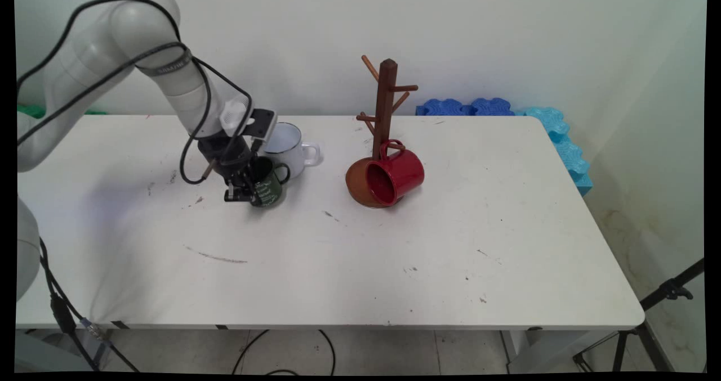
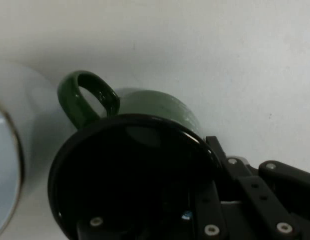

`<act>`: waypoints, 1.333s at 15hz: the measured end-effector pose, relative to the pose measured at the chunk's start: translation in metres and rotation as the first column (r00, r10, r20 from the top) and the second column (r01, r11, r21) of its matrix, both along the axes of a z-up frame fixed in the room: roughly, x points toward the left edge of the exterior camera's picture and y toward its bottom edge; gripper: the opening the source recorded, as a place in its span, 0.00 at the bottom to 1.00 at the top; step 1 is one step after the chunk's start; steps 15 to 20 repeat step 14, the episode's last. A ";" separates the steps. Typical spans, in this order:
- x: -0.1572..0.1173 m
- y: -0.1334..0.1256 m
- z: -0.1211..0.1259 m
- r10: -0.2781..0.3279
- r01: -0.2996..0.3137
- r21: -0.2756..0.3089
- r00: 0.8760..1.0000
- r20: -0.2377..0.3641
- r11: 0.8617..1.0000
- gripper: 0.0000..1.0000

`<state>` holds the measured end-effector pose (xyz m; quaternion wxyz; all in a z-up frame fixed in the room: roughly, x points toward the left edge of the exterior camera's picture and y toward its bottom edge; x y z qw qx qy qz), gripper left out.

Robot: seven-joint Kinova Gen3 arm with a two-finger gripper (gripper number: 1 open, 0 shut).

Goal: Place the picked object on the table

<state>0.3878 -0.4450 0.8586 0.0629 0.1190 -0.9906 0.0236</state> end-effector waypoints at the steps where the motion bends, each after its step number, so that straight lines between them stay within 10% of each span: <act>1: -0.002 0.000 -0.002 -0.001 0.001 0.005 1.000 0.001 1.000 0.00; 5: -0.008 0.000 -0.009 -0.012 0.012 0.024 1.000 0.001 1.000 0.00; 6: -0.010 0.000 -0.011 -0.015 0.015 0.026 1.000 0.000 1.000 1.00; 20: -0.014 0.005 -0.005 -0.021 0.021 0.003 0.999 -0.032 1.000 1.00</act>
